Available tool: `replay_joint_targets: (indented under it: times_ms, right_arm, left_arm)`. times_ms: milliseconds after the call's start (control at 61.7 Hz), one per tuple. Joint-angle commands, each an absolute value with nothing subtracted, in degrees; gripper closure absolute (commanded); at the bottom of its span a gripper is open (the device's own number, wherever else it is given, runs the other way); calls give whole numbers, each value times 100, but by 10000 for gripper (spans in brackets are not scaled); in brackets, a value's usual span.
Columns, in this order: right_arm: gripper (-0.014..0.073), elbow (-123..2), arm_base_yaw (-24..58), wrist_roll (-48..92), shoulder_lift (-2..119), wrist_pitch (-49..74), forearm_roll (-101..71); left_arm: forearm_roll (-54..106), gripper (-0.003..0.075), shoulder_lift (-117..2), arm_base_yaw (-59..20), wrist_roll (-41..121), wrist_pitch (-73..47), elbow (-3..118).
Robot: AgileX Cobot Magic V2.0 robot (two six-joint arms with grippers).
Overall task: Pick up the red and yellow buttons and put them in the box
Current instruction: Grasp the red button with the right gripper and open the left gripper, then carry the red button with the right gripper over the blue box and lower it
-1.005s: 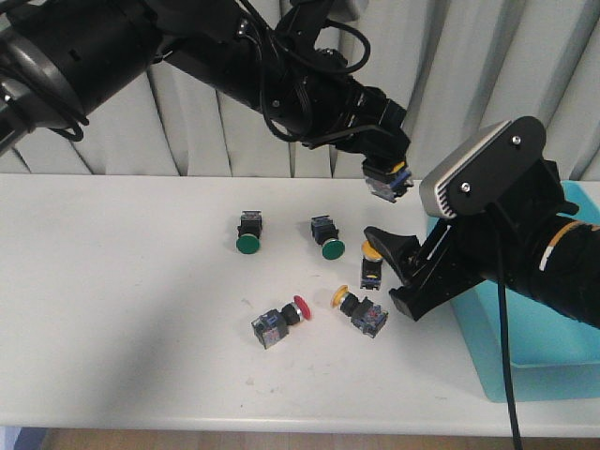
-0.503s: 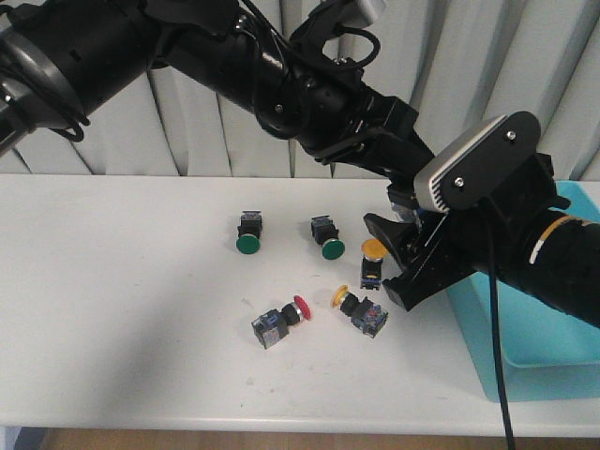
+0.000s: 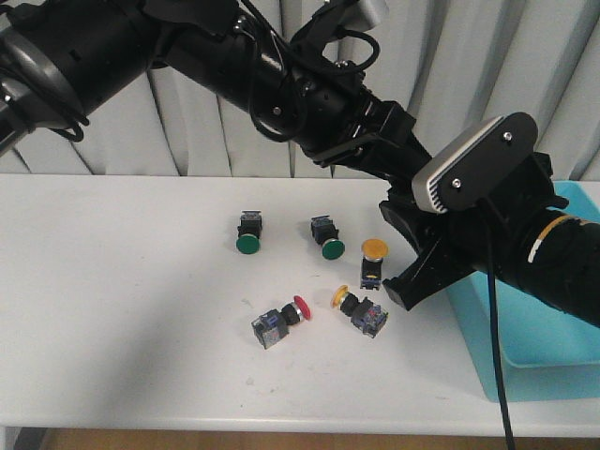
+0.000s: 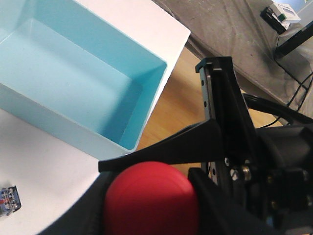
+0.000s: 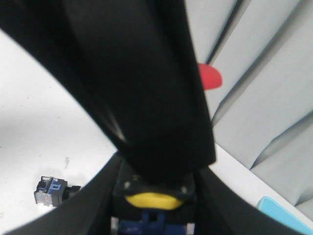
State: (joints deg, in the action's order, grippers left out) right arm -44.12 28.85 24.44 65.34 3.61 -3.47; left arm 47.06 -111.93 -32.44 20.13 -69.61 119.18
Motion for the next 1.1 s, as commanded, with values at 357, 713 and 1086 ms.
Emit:
replay_joint_targets:
  times_ms: [357,713,1086]
  right_arm:
    - [596,-4584,2793,2504,6440,-175,-364]
    - [593,-4584,1641,2460,6113,-512,-984]
    - [585,-4828,-155,2375,6783,-431,-1921]
  left_arm:
    - [2956,227,-10861,-3942,2354,-6592,12047]
    - [2669,176,-10687,-3929,2142,-6551,12063]
    - [1470,225,-10588,-3929,1576,-6081,12064]
